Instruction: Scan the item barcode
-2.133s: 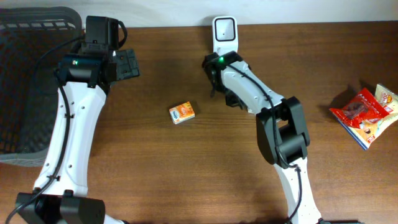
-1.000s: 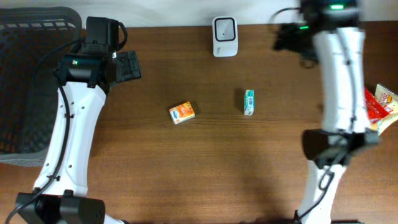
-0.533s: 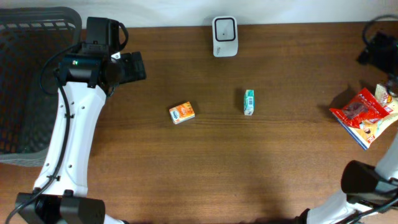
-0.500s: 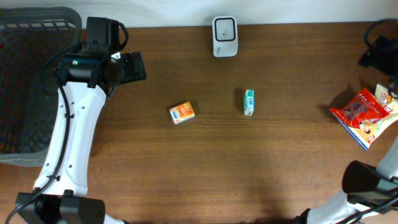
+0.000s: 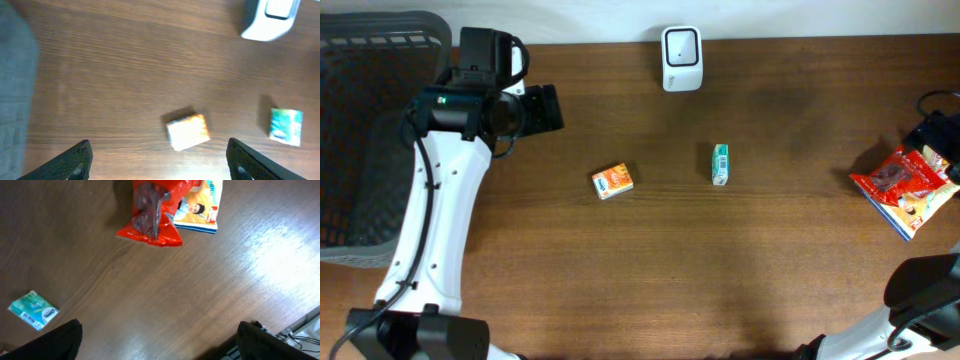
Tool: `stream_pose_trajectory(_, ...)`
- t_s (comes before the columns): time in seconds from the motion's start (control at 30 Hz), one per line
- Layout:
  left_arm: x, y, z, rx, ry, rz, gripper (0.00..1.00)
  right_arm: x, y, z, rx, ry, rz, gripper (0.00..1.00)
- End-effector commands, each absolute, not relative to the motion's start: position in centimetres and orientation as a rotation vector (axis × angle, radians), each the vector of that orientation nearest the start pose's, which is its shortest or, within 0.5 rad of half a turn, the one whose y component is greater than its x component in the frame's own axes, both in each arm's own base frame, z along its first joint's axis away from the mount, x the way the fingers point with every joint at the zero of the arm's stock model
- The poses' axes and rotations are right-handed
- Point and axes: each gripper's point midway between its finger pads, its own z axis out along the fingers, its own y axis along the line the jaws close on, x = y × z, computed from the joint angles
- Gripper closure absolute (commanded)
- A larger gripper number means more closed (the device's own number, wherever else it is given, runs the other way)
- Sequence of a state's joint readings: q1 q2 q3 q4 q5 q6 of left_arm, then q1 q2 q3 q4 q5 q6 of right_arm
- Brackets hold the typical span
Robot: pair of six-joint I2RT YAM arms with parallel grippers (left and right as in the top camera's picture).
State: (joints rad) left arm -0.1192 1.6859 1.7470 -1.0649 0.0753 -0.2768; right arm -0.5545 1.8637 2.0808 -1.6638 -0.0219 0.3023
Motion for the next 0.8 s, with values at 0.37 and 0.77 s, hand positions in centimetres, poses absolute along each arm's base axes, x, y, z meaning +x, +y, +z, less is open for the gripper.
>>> stream_pose_trajectory(0.37, 42.4, -24.0, 18.8, 0.352, 2.590, -0.502, 0.11, 30.5, -17.8, 23.4, 1.230, 2.747, 0.038, 0.02)
stream_pose_trajectory(0.77, 42.4, -35.1, 16.5, 0.579, 2.413, -0.622, 0.59, 30.5, -17.8, 23.4, 1.230, 2.746, 0.038, 0.02)
